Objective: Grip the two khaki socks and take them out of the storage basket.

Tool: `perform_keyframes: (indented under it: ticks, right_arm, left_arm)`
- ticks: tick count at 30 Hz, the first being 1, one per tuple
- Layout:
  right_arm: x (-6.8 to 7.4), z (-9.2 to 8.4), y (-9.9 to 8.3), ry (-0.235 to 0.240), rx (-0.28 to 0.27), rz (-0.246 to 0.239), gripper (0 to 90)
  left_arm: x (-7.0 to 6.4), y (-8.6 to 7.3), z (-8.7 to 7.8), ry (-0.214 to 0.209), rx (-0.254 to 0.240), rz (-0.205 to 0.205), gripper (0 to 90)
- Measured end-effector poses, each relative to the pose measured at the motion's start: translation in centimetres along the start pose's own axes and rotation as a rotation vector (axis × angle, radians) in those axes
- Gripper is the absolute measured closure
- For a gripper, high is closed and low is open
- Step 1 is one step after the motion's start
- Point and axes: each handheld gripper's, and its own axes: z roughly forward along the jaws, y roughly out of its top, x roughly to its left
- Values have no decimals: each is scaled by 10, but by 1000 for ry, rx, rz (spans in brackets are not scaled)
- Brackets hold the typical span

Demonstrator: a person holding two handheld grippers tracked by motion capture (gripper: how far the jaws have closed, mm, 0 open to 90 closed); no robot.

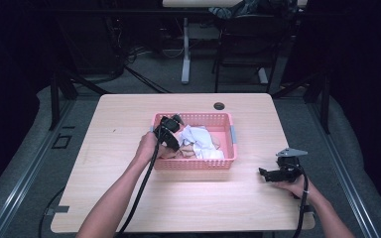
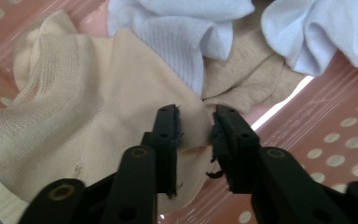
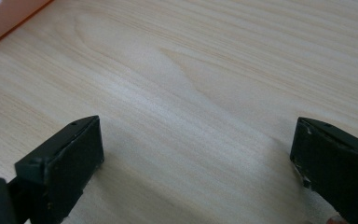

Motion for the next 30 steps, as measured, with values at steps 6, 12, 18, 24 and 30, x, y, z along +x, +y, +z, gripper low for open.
perform_keyframes:
  ticks: [6, 12, 18, 24, 30]
  right_arm:
    - [0, 0, 0, 0, -3, -2, 17]
    - [0, 0, 0, 0, -3, -2, 17]
    - [0, 0, 0, 0, -3, -2, 17]
    - [0, 0, 0, 0, -4, -1, 18]
    - [0, 0, 0, 0, 0, 0, 17]
  left_arm:
    - [0, -1, -4, -2, -19, 9, 861]
    - [0, -5, -16, -7, -76, 19, 868]
    - [1, -11, -33, 3, -142, 30, 869]
    - [4, -14, -48, 12, -197, 31, 871]
    - [9, -15, -67, 8, -242, 22, 875]
